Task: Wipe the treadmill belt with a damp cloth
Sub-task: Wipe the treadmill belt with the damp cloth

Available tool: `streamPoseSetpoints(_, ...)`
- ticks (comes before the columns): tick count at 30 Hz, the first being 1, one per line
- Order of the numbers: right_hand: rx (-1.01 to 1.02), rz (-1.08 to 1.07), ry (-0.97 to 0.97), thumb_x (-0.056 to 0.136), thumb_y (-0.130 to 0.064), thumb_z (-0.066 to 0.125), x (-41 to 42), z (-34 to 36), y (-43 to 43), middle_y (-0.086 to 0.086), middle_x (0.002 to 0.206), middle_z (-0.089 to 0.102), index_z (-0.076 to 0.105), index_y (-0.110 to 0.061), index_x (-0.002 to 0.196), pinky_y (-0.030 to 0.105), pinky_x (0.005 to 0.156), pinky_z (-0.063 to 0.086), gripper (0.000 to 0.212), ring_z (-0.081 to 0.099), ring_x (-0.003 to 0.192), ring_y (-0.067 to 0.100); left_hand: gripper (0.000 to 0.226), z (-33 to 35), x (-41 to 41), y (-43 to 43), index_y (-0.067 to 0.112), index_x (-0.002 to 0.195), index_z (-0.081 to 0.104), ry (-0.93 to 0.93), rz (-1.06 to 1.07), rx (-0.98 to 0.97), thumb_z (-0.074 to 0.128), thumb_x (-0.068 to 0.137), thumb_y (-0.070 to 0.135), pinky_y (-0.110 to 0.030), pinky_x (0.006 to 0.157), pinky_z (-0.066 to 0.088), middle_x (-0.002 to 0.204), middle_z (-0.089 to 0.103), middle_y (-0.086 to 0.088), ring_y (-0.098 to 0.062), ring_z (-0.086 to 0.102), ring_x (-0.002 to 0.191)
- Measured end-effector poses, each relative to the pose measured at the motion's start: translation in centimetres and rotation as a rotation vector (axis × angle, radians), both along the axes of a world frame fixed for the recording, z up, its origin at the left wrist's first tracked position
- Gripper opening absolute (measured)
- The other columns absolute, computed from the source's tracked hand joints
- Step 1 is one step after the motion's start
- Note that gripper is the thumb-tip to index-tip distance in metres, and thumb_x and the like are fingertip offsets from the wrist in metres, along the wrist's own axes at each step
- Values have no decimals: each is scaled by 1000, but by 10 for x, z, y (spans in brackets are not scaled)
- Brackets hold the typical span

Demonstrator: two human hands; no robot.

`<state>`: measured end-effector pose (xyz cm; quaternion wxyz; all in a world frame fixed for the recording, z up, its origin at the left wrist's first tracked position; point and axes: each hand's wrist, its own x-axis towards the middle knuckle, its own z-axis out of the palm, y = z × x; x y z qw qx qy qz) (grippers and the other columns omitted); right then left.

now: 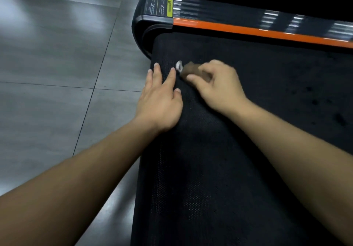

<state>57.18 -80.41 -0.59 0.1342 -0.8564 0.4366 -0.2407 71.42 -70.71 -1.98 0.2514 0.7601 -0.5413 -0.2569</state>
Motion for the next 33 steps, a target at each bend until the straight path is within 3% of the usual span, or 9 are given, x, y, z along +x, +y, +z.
streamPoseSetpoints(3, -65, -60, 117, 90, -49, 61, -19, 6, -16, -2, 83, 59, 72, -23, 93, 34, 69, 44, 28, 59, 83, 26, 59, -2, 1, 1, 30, 164, 14, 30, 0, 1, 36, 108, 32, -33, 124, -3, 171, -13, -1, -18, -13, 157)
streamPoseSetpoints(5, -11, -253, 88, 90, -50, 61, -29, 13, -47, 0, 87, 66, 71, -20, 93, 33, 69, 45, 32, 63, 89, 26, 60, -2, 1, 2, 29, 164, 14, 20, 1, -2, 36, 108, 33, -34, 125, -3, 171, -13, -2, -18, -13, 157)
streamPoseSetpoints(7, 21, -302, 32, 90, -48, 62, -28, 11, -44, -4, 84, 63, 71, -20, 92, 30, 67, 40, 29, 63, 88, 23, 59, 0, 1, 2, 28, 164, 14, 14, -1, -5, 35, 108, 33, -35, 125, -3, 171, -13, -3, -19, -13, 157)
streamPoseSetpoints(13, 11, 43, 69, 88, -49, 63, -38, 3, 31, -2, 83, 56, 72, -23, 93, 35, 67, 45, 28, 56, 78, 21, 59, 2, 1, 5, 28, 164, 14, 36, -10, 8, 35, 109, 33, -36, 126, -3, 171, -14, -4, -20, -14, 157)
streamPoseSetpoints(16, -21, -200, 62, 88, -51, 62, -42, 7, -9, 1, 91, 64, 72, -22, 98, 34, 71, 46, 32, 62, 90, 24, 58, 4, -5, 13, 25, 164, 12, 20, -12, 13, 31, 110, 33, -38, 126, -2, 171, -13, -6, -22, -14, 157)
streamPoseSetpoints(18, -6, -306, 38, 89, -51, 61, -41, 5, -9, -3, 93, 59, 71, -22, 101, 30, 72, 41, 33, 61, 94, 23, 58, 4, -9, 24, 24, 164, 11, 19, -7, 10, 31, 110, 33, -39, 127, -2, 171, -13, -5, -22, -14, 157)
streamPoseSetpoints(24, -1, 71, 77, 89, -46, 66, -48, 2, 74, -4, 82, 54, 72, -23, 93, 30, 66, 38, 24, 53, 78, 15, 60, -5, -18, 70, 28, 164, 10, 72, -9, -22, 34, 109, 33, -32, 124, -3, 171, -13, 4, -15, -13, 157)
streamPoseSetpoints(29, -15, -280, 30, 86, -54, 62, -50, 3, 27, -4, 92, 61, 71, -24, 97, 31, 72, 46, 34, 62, 90, 20, 57, -4, -18, 74, 27, 164, 13, 113, 6, -55, 33, 110, 30, -26, 119, -4, 171, -9, 7, -12, -11, 157)
streamPoseSetpoints(33, 42, 26, 18, 88, -44, 68, -48, 3, 107, -4, 82, 54, 72, -22, 91, 31, 64, 41, 22, 55, 76, 18, 55, -4, -17, 75, 26, 163, 18, 150, 23, -66, 33, 110, 24, -20, 115, -5, 172, -5, 6, -12, -8, 157)
